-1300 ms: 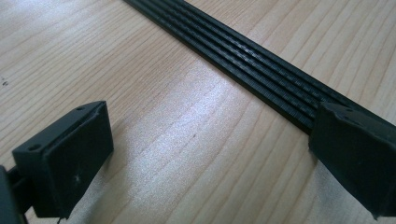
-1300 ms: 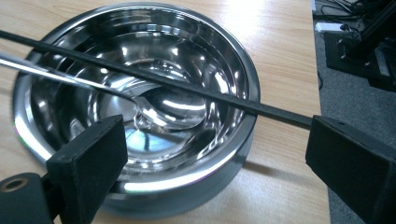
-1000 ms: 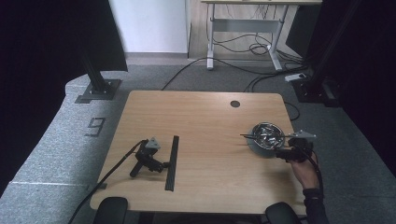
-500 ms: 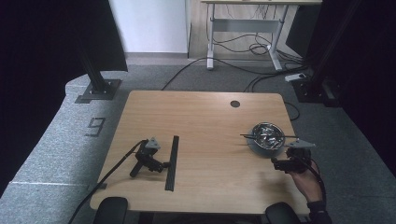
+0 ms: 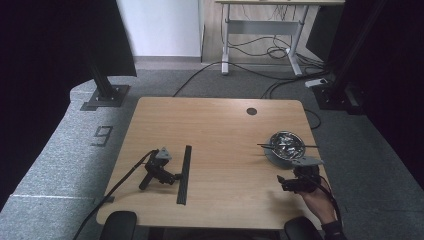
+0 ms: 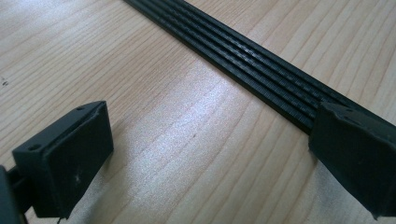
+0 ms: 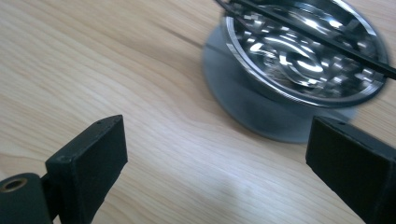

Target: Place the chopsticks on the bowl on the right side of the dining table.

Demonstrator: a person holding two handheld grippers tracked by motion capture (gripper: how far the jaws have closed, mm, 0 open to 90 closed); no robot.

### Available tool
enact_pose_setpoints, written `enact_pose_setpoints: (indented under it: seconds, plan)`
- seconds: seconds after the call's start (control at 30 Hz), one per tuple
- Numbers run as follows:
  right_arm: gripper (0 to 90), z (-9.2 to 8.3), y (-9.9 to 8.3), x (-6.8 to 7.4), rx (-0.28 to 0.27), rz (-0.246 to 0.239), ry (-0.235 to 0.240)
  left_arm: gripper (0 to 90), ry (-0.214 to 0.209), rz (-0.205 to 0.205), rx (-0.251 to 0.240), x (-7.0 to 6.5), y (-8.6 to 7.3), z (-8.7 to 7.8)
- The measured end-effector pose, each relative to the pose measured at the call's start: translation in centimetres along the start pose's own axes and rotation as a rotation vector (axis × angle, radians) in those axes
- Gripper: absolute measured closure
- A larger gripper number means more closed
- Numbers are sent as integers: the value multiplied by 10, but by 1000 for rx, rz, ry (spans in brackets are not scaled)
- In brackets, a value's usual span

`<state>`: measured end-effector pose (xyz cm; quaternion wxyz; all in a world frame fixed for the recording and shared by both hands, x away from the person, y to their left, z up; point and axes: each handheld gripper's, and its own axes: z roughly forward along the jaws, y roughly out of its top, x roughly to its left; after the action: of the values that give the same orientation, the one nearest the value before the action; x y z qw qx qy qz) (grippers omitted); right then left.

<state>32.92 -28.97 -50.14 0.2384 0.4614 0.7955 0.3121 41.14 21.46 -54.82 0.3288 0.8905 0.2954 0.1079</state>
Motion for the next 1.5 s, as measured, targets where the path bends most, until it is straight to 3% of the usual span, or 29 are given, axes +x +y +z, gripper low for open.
enact_pose_setpoints:
  seconds: [0.13,0.63,0.87,1.13,1.5]
  plan:
    - [48,5,5,10,-6,-14,42,0,0,0,0,0,0,0]
    - [45,24,23,35,-4,-48,131,0,0,0,0,0,0,0]
    - [42,42,35,52,24,-112,156,0,0,0,0,0,0,0]
    - [36,62,45,69,26,-153,200,0,0,0,0,0,0,0]
    - [34,84,59,88,7,-176,254,0,1,0,0,0,0,0]
